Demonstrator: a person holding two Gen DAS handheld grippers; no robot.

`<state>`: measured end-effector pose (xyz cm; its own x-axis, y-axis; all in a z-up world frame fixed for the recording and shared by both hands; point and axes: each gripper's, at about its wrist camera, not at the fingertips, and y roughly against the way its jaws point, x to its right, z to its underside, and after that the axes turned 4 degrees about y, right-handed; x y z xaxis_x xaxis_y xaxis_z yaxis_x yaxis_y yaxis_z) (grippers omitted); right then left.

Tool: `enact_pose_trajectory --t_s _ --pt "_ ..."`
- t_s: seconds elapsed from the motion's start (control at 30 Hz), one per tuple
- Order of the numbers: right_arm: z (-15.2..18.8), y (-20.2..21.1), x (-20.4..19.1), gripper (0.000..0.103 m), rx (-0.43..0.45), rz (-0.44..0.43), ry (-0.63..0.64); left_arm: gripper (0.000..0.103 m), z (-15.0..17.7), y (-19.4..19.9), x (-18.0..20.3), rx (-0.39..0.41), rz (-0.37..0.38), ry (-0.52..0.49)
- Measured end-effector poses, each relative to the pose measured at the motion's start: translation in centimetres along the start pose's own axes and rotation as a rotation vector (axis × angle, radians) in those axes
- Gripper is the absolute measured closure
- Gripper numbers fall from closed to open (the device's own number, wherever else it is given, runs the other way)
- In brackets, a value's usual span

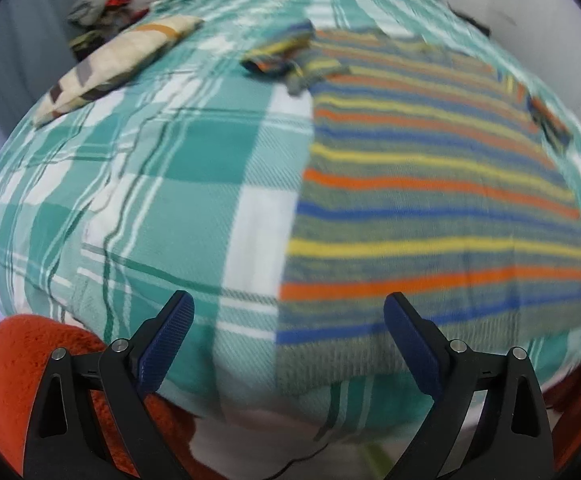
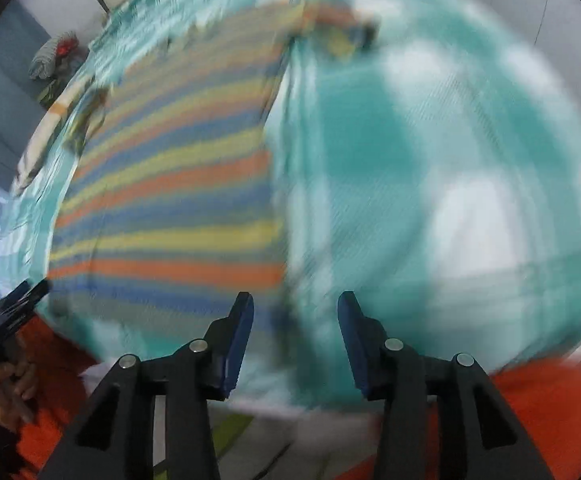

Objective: Fold small clothes

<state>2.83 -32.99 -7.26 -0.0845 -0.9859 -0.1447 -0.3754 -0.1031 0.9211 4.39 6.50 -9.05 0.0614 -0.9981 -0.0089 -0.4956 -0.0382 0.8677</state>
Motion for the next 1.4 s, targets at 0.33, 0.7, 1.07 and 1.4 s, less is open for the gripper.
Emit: enact_pose_trajectory --t_s 0.33,0.7,1.07,1.4 --pt "-15.5 -5.4 -0.1 0.059 0.185 0.145 0.443 0.006 -0.6 -1.6 -0.9 -0.007 -0.041 0.045" --pt "-19.5 -7.3 10.6 0.097 0.198 -0.039 0.113 0.006 -0.2 -2.0 -1.0 -0.026 -0.073 0.045" --pt "-13.3 -6.0 26.6 0.097 0.284 -0.359 -0.717 0.006 -0.1 -2.0 0.4 -0.015 -0.095 -0.017" --pt "-14.9 -7.3 26.8 0.066 0.278 -0.334 -0.679 0.006 0.0 -2.4 0.9 -0.022 -0.113 -0.037"
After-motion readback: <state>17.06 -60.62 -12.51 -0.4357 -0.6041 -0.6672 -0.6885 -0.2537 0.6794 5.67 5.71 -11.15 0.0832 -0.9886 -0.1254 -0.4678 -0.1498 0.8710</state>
